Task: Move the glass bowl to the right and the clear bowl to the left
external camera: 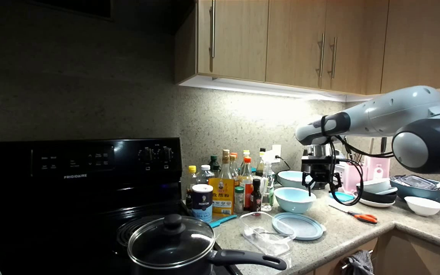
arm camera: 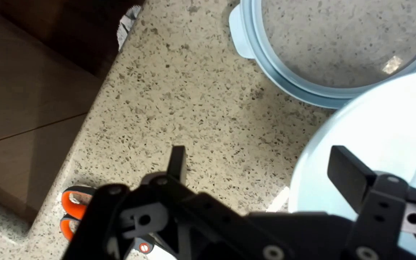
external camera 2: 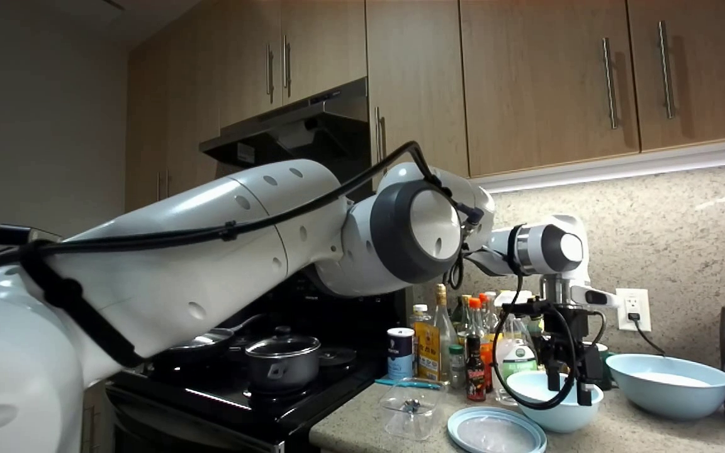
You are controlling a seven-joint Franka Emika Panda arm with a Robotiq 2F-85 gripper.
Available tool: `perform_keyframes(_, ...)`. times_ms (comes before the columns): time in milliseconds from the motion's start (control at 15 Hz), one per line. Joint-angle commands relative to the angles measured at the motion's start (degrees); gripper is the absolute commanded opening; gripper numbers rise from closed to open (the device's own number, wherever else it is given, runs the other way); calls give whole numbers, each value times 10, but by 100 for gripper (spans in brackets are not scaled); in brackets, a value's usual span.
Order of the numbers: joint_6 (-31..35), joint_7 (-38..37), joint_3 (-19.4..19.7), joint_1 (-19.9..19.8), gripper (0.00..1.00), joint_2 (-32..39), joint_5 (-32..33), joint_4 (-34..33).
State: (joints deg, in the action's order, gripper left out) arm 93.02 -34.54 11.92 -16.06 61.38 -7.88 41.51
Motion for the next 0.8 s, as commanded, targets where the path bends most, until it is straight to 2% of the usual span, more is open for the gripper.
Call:
perform_keyframes(0,-30,-14,-7,-8,100,43,16,-82)
perform_keyframes(400,-74,6,9,0,100,73,20,-112)
perform_keyframes(467,-96,1,-2,-5,100,91,38,-141)
perform_keyframes(733,-140,8,-3,-3,100,123,66,-188)
